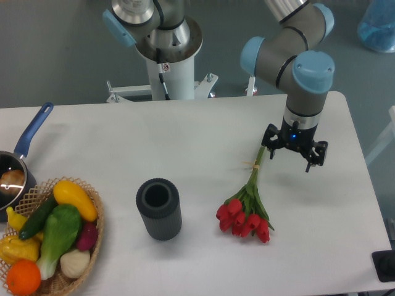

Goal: Pick up the flowers from the table
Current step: 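Move the open gripper over the green tulip stems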

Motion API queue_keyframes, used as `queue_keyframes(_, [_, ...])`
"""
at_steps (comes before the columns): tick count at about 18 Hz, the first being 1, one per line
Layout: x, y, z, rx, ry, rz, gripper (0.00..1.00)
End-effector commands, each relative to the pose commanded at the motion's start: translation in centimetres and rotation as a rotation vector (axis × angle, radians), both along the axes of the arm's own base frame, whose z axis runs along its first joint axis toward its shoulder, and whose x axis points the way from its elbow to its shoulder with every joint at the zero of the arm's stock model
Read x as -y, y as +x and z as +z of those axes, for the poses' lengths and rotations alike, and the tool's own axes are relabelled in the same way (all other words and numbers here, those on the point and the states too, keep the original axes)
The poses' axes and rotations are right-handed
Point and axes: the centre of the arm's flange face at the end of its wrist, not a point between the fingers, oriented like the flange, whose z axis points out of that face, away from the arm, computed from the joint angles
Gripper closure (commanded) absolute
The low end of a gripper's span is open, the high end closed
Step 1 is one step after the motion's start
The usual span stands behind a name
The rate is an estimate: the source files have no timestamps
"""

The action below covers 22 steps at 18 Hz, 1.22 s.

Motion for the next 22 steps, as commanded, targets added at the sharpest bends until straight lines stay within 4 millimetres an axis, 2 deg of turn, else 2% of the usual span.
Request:
queue_keyframes(2, [0.0,0.1,-0.3,0.007,-0.004,0.000,0.00])
queue_keyframes(4, [-0.1,0.3,-1.6,0.027,-0.023,-0.009,0.00])
queue_keyframes(7, [0.4,0.1,-1.8,0.029,-0.026,-0.015,0.00])
queue_keyframes(10, [0.2,1.4,-3.1,0.060,-0.027,-0.021,0.00])
queue_keyframes(14, [-0.7,2.1,-3.3,0.073,-0.024,-0.034,0.00])
queue_keyframes(17, [-0.5,3.3,-4.7,0.123,0.000,-0.037,0.00])
queue_keyframes(22, [-1.3,3.7,-4.8,0.120,0.007,-0.021,0.00])
